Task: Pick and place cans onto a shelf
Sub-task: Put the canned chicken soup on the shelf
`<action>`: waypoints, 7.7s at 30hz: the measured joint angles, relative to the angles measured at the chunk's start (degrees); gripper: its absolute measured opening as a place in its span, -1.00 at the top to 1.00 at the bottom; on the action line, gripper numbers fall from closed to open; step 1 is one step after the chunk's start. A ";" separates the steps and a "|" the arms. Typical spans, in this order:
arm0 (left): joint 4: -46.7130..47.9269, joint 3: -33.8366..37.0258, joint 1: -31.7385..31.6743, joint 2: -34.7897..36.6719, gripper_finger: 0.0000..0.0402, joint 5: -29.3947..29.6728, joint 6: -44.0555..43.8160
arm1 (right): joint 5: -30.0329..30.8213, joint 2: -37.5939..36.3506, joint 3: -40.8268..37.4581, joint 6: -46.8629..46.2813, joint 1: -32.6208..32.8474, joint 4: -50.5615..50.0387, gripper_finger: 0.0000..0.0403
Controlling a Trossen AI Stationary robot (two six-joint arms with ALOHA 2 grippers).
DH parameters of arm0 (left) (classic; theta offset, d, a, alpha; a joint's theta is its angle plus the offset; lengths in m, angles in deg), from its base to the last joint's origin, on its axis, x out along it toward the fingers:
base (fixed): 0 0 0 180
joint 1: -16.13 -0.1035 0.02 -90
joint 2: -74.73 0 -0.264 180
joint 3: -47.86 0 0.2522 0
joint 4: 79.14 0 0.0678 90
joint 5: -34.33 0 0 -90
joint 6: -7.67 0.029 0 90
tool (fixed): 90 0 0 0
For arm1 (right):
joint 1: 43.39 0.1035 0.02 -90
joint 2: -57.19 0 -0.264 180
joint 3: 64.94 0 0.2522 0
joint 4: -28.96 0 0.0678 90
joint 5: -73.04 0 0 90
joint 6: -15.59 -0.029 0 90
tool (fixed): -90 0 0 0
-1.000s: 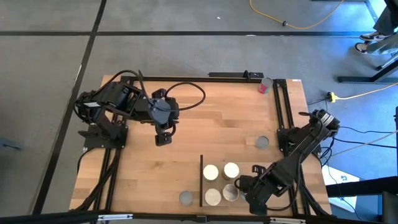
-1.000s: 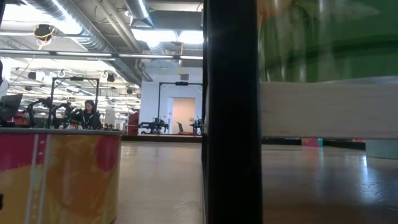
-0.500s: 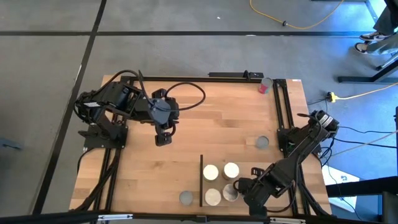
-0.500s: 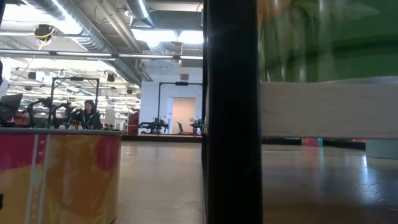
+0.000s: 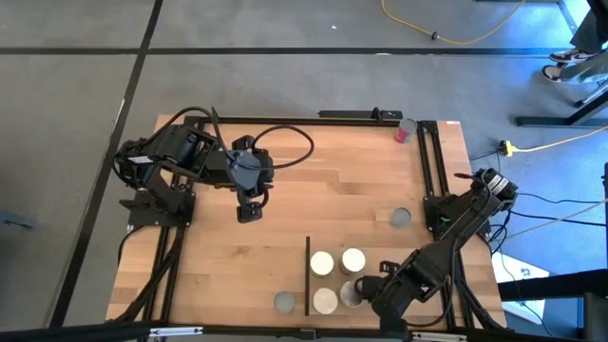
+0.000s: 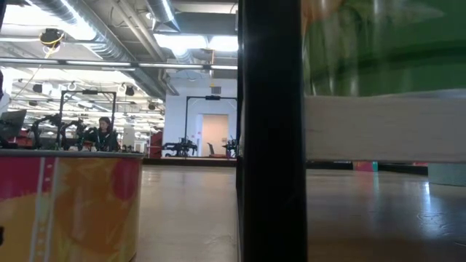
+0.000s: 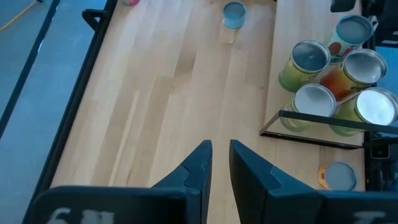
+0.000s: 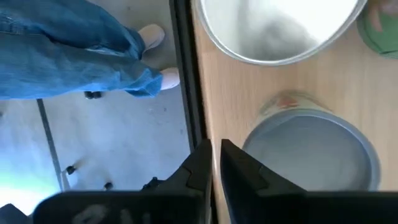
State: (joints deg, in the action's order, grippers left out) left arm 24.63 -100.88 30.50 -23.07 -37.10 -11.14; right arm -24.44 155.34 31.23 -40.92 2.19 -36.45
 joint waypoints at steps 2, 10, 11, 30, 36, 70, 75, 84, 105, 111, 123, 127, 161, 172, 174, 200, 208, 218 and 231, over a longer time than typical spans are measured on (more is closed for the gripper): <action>0.01 0.00 0.00 0.00 0.75 -0.01 0.00 | 0.15 0.00 1.55 1.06 0.00 -0.57 0.83; 0.00 0.00 0.00 0.00 0.75 0.30 0.44 | 10.24 -0.09 15.94 4.62 0.04 -13.66 0.83; 0.01 0.00 0.00 0.00 0.75 0.41 1.04 | 12.91 -0.10 18.29 4.31 0.04 -16.88 0.83; -0.66 0.00 -6.46 0.00 0.75 1.19 10.28 | 49.86 -6.34 29.66 -0.81 -11.33 -38.38 0.84; -0.67 0.00 -10.37 0.00 0.75 1.04 10.40 | 50.98 -14.73 21.63 4.31 -24.15 -38.29 0.84; -2.82 0.01 -28.76 -3.96 0.75 -5.14 16.10 | 40.76 -23.37 -9.34 22.09 -78.36 -22.10 0.83; -3.07 0.04 -29.08 -4.54 0.75 -6.40 16.46 | 38.78 -19.86 -10.77 23.98 -83.24 -19.39 0.83; -3.24 0.02 -29.68 -4.90 0.75 -6.26 16.50 | 34.93 -13.30 -10.79 26.99 -90.13 -17.87 0.83; -3.24 0.02 -29.64 -4.90 0.75 -6.26 16.48 | 28.78 -2.60 -10.79 35.76 -98.16 -8.22 0.83; -3.24 0.02 -29.64 -4.90 0.75 -6.26 16.48 | 28.83 -0.55 -10.79 36.01 -99.79 -8.20 0.83; -3.24 0.02 -29.64 -4.87 0.75 -6.26 16.46 | 28.02 0.15 -10.79 37.98 -101.26 -7.63 0.83; -3.24 0.02 -29.64 -4.87 0.75 -6.26 16.46 | 27.01 0.15 -10.79 39.13 -101.35 -7.63 0.83; -3.24 0.02 -29.64 -4.85 0.75 -6.25 16.24 | 26.85 0.13 -10.79 43.75 -101.57 -7.71 0.83; -3.27 0.02 -29.64 -4.84 0.75 -6.25 15.90 | 26.43 -0.04 -10.79 46.11 -101.57 -8.03 0.83; -3.27 0.02 -29.64 -4.85 0.75 -6.24 15.89 | 25.41 -0.04 -10.79 46.92 -101.57 -8.03 0.83; -3.27 0.02 -29.64 -4.83 0.75 -6.24 15.81 | 26.27 -0.07 -10.79 47.71 -101.56 -7.04 0.83; -3.28 0.02 -29.64 -4.83 0.75 -6.24 15.81 | 26.51 -0.07 -10.79 46.29 -101.57 -6.50 0.83; -3.27 0.02 -29.64 -4.83 0.75 -6.25 15.82 | 27.42 -0.05 -11.74 46.06 -101.66 -6.90 0.83; -3.27 0.02 -29.64 -4.83 0.75 -6.25 15.91 | 28.84 -0.04 -12.11 44.89 -101.72 -5.82 0.83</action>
State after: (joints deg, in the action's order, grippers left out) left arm 21.36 -100.86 0.86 -27.90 -43.34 4.77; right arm 4.40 155.29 19.12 3.97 -99.53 -42.27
